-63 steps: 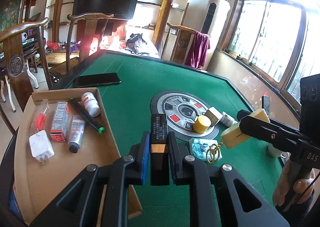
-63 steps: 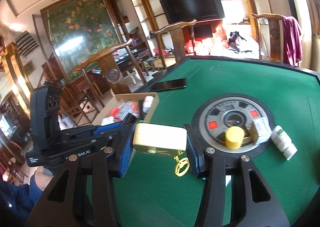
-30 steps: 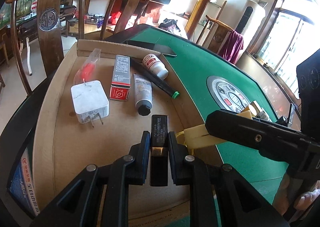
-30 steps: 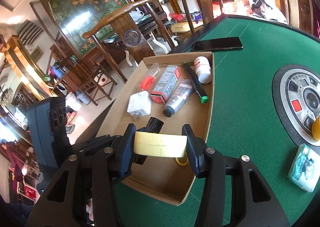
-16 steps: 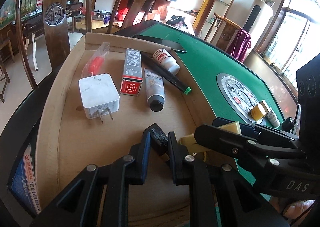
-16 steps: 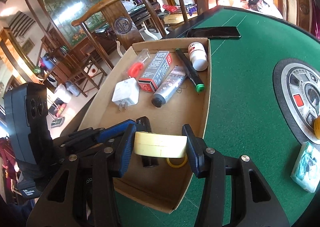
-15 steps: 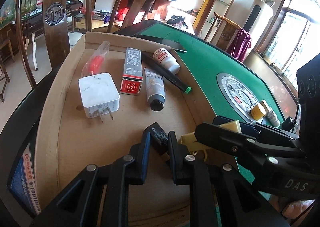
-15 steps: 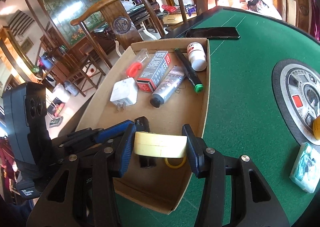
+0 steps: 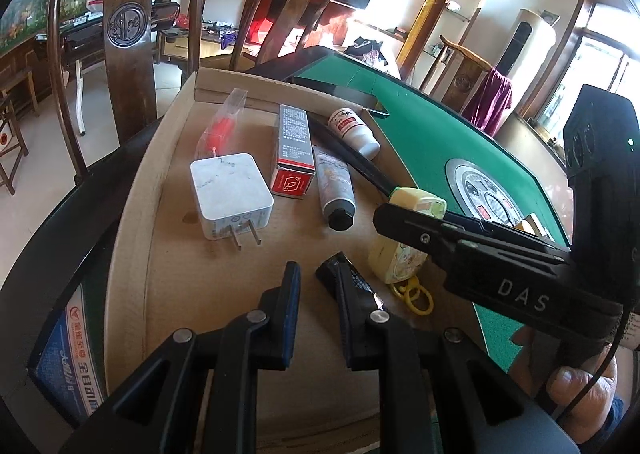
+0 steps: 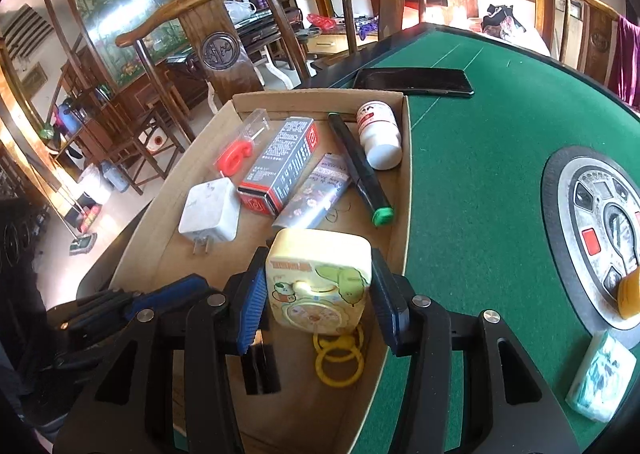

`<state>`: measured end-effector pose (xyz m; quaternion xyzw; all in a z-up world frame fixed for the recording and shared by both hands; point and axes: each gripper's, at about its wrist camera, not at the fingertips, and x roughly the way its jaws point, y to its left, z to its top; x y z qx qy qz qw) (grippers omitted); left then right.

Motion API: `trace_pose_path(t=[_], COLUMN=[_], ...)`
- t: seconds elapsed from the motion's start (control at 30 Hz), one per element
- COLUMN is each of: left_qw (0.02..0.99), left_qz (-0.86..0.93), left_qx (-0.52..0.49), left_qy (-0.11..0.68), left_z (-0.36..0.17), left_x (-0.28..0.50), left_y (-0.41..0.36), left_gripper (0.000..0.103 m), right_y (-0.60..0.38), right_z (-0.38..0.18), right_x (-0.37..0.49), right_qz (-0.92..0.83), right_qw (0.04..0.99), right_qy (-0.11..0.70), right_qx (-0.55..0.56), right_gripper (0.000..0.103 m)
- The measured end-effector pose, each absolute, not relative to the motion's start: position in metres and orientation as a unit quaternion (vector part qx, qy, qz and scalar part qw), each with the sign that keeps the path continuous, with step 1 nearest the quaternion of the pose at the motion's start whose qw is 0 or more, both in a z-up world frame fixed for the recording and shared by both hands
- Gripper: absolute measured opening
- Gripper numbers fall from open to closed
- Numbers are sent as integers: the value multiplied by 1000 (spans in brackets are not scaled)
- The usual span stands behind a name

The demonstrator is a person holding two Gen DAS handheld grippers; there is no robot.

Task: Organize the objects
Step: 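Carry the lipstick and cream-yellow box into the tray and open both tools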

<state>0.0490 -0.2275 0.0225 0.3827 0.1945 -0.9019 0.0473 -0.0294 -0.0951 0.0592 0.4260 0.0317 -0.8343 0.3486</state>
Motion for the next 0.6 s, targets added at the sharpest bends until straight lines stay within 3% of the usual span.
trace_pose_path(t=[0.6], left_qw=[42], left_qz=[-902], left_qx=[386], left_qy=[189], left_z=[31], left_x=[47], left_y=[-219], left_gripper=[17], right_y=[-44], right_z=[80], right_x=[-22], right_qz=[-823], right_qw=[381], right_qy=[-57], right_qx=[419], right_gripper=[49])
